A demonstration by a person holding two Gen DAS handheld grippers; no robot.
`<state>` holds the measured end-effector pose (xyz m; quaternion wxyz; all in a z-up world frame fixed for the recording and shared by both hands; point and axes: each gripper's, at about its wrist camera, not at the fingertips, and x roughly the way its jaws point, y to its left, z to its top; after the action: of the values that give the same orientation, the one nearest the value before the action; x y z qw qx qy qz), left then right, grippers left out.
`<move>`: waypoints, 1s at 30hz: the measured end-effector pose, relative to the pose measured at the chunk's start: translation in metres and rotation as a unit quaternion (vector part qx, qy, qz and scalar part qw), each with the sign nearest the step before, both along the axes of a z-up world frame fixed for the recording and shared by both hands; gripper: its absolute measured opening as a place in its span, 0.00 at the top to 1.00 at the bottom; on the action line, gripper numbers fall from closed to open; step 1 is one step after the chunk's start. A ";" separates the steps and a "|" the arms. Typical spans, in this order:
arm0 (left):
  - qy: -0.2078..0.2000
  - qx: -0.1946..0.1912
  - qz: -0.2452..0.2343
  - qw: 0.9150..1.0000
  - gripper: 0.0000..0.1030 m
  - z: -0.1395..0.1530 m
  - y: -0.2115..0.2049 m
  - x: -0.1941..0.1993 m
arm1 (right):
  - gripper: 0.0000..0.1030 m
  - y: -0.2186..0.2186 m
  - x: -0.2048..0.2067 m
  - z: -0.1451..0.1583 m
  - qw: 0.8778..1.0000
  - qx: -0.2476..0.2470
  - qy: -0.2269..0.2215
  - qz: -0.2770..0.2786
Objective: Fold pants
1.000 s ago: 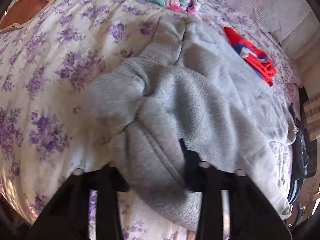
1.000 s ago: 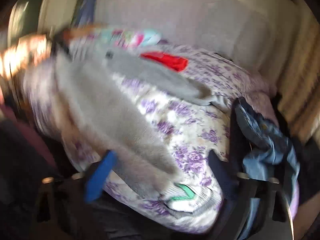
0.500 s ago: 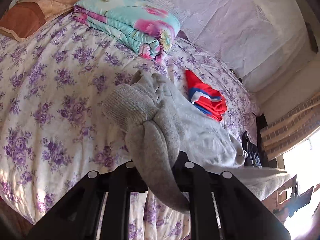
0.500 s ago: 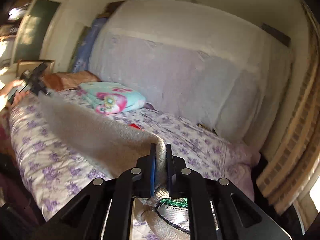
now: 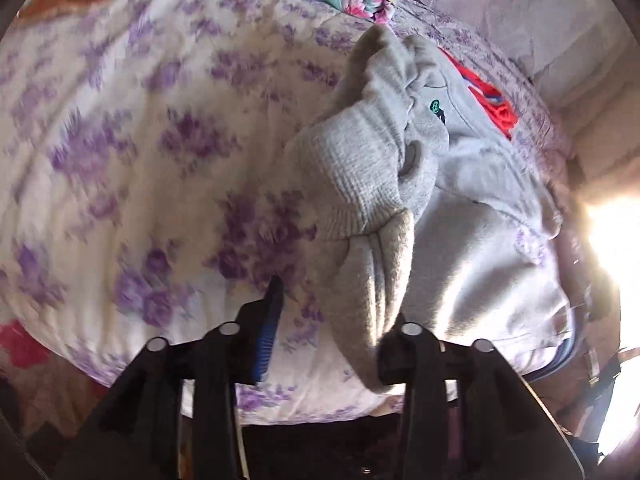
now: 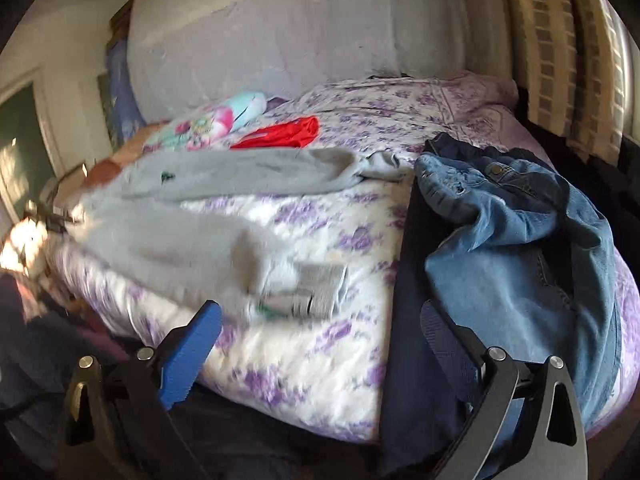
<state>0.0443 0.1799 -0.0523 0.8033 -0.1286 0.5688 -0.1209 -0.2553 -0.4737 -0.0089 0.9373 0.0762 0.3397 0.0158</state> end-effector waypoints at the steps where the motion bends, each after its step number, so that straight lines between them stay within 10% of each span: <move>1: -0.004 0.014 -0.003 1.000 0.52 0.005 -0.002 0.002 | 0.03 -0.004 0.008 0.004 1.000 0.012 0.003 -0.013; 9: 0.028 0.017 -0.050 0.998 0.36 -0.003 0.029 -0.005 | 0.10 0.008 0.068 -0.045 0.986 0.110 0.113 -0.051; 10: 0.038 0.006 -0.054 0.998 0.36 -0.009 0.032 -0.008 | 0.58 0.012 0.072 -0.056 0.984 0.106 0.132 -0.048; 11: 0.046 -0.009 -0.060 0.997 0.36 -0.016 0.035 -0.012 | 0.81 0.021 0.081 -0.069 0.981 0.117 0.157 -0.018; 13: 0.042 -0.013 -0.057 0.997 0.35 -0.026 0.036 -0.014 | 0.90 0.033 0.084 -0.075 0.985 0.079 0.151 -0.015; 21: -0.004 -0.044 -0.012 0.999 0.31 -0.025 0.017 -0.004 | 0.92 0.048 0.056 0.057 0.992 -0.037 -0.117 0.044; 28: -0.042 -0.004 -0.053 0.998 0.08 -0.028 -0.018 -0.030 | 0.85 -0.018 0.046 -0.073 0.995 -0.011 0.089 -0.041; 30: -0.034 -0.008 -0.065 0.997 0.09 -0.020 -0.015 -0.036 | 0.72 -0.007 0.036 -0.073 0.996 -0.025 0.075 -0.044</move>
<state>0.0083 0.1651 -0.0719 0.8117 -0.0936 0.5472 -0.1813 -0.2195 -0.4809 -0.0817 0.9105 0.0688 0.4059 -0.0397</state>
